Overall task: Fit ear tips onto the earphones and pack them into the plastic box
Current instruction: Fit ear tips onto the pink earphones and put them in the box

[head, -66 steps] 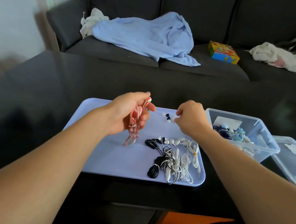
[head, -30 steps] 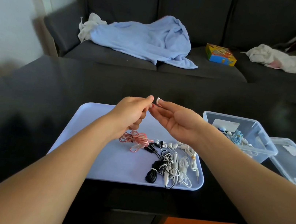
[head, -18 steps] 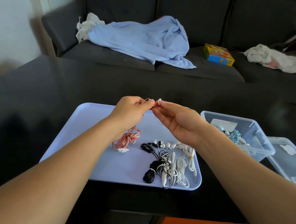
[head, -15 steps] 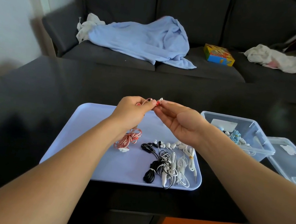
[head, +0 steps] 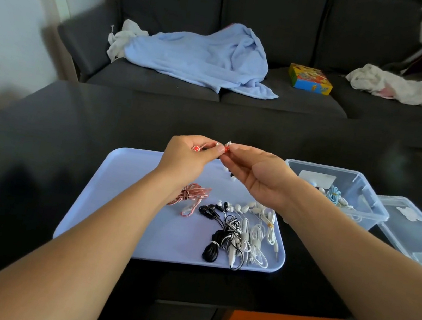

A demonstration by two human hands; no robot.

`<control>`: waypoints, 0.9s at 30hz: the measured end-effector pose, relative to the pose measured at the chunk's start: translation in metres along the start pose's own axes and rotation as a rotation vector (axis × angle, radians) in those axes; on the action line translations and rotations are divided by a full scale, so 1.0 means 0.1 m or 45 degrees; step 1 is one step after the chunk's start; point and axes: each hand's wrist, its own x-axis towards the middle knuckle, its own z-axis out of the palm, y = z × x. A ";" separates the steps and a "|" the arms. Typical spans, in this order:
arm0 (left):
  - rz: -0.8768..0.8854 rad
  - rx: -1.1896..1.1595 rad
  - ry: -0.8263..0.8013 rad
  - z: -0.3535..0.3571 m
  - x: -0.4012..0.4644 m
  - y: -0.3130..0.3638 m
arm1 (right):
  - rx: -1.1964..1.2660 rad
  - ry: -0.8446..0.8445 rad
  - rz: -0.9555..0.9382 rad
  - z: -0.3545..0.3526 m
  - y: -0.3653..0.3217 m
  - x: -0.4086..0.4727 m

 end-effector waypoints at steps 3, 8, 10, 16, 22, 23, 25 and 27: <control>-0.006 -0.004 -0.013 -0.01 0.00 0.01 | -0.031 0.003 -0.008 -0.02 0.00 0.01; -0.024 -0.013 -0.031 -0.02 0.00 0.01 | -0.179 -0.056 -0.068 -0.04 0.02 0.02; -0.031 -0.008 -0.041 -0.03 0.00 0.02 | -0.259 -0.053 -0.122 -0.04 0.01 0.01; -0.040 0.015 -0.084 -0.03 -0.01 0.03 | -0.399 -0.001 -0.208 -0.06 0.00 0.00; -0.030 0.010 -0.102 -0.01 0.00 0.04 | -0.248 -0.016 -0.145 -0.08 -0.01 -0.01; -0.031 0.015 -0.102 0.00 0.00 0.04 | -0.260 -0.016 -0.154 -0.08 0.00 -0.01; -0.041 0.019 -0.097 0.00 0.01 0.03 | -0.302 -0.010 -0.186 -0.09 0.00 -0.01; -0.060 0.016 -0.081 0.01 0.03 0.01 | -0.353 0.005 -0.227 -0.09 0.00 0.00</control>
